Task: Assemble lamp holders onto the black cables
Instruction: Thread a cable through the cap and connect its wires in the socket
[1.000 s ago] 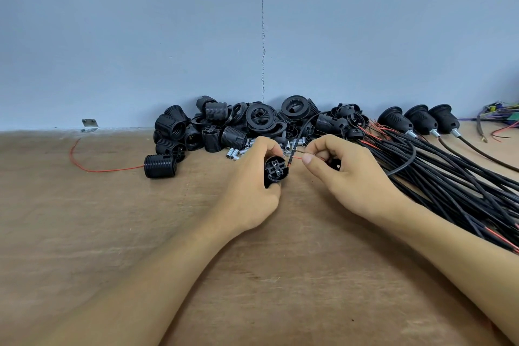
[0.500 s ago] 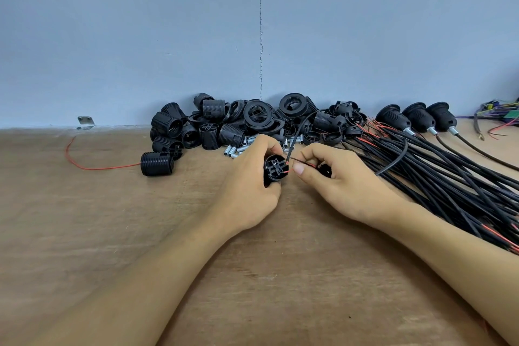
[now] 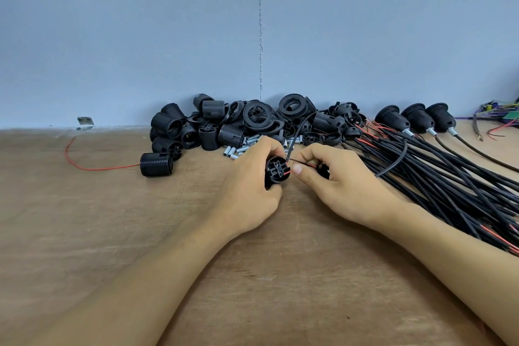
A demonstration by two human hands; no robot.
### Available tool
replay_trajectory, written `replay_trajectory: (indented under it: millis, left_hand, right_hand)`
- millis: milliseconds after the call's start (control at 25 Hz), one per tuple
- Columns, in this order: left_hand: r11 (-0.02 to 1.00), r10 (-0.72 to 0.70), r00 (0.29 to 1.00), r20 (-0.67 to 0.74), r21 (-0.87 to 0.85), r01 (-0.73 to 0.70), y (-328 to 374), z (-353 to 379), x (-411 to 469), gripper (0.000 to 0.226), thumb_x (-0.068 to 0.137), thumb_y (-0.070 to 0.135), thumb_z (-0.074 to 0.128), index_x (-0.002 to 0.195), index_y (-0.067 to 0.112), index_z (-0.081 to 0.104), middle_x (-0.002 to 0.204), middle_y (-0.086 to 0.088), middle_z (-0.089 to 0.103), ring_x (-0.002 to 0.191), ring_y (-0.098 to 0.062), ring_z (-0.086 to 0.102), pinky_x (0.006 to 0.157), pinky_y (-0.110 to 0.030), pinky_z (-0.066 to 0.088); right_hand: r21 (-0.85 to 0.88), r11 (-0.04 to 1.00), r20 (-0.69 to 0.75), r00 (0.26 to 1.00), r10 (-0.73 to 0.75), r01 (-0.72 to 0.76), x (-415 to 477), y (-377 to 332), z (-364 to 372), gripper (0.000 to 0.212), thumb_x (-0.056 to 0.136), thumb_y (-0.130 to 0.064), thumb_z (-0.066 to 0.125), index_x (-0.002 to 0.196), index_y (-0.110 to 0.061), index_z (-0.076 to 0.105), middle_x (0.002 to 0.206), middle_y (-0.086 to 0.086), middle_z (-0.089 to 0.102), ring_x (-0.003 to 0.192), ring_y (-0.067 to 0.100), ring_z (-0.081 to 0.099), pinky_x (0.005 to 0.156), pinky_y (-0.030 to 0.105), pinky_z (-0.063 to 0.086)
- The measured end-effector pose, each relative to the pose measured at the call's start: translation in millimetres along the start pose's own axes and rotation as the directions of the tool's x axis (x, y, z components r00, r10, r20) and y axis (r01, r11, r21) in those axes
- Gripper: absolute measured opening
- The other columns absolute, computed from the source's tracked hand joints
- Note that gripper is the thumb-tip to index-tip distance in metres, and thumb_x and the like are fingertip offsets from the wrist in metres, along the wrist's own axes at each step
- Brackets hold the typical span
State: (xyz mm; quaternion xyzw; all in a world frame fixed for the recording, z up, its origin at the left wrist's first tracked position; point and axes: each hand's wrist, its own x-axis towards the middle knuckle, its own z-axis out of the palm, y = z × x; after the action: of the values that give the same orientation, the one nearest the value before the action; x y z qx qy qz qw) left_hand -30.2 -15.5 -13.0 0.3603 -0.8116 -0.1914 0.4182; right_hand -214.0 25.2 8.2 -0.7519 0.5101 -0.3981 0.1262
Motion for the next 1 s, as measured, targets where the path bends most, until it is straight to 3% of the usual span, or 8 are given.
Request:
replay_trajectory:
  millis: [160,280,440,560,1000]
  left_hand:
    - [1.000,0.002,1.000,-0.010,0.028,-0.002,1.6,-0.3,-0.6,0.051,0.074,-0.001,0.068,0.102,0.037,0.050,0.094,0.018,0.062,0.087,0.001,0.058,0.070,-0.008,0.039]
    - [0.998,-0.013,1.000,-0.020,0.054,0.014,2.0,0.2,-0.7,0.055,0.073,0.008,0.071,0.101,0.047,0.045,0.098,0.023,0.064,0.094,0.007,0.059,0.076,-0.004,0.039]
    - [0.998,-0.044,0.998,-0.042,0.049,0.046,-0.4,1.6,-1.5,0.052,0.071,0.020,0.074,0.097,0.053,0.043,0.090,0.025,0.067,0.088,0.012,0.059,0.072,-0.003,0.039]
    - [0.998,-0.046,0.998,-0.043,0.046,0.048,-0.7,2.3,-2.3,0.050,0.073,0.023,0.078,0.094,0.055,0.045,0.097,0.036,0.065,0.087,0.010,0.062,0.069,-0.004,0.041]
    - [0.997,-0.052,0.997,-0.059,0.057,0.055,-1.4,6.3,-2.7,0.036,0.073,0.038,0.072,0.096,0.048,0.046,0.087,0.025,0.069,0.083,0.006,0.064,0.066,-0.011,0.046]
  right_hand:
    - [-0.055,0.998,-0.022,1.000,-0.018,0.017,-0.1,0.4,-0.6,0.006,0.095,-0.025,0.065,0.089,-0.025,0.066,0.075,-0.004,0.066,0.072,0.012,0.058,0.070,0.027,0.046]
    - [-0.131,0.991,-0.052,0.998,-0.026,0.020,-0.2,0.9,-1.2,0.007,0.094,-0.029,0.064,0.088,-0.025,0.063,0.070,-0.005,0.059,0.071,0.008,0.053,0.065,0.020,0.040]
    - [-0.242,0.969,-0.070,0.995,-0.074,0.055,-1.0,-0.9,-1.7,0.005,0.095,-0.028,0.063,0.091,-0.028,0.059,0.070,-0.015,0.050,0.076,-0.004,0.048,0.069,0.011,0.034]
    - [-0.218,0.973,-0.080,0.992,-0.092,0.073,-1.8,-2.9,-2.0,0.004,0.094,-0.024,0.066,0.092,-0.024,0.062,0.072,-0.021,0.046,0.077,-0.006,0.048,0.070,0.008,0.034]
    - [-0.215,0.974,-0.053,0.995,-0.089,0.075,-0.1,0.7,-0.3,0.005,0.094,-0.026,0.066,0.093,-0.021,0.064,0.066,-0.011,0.048,0.071,0.003,0.048,0.064,0.015,0.035]
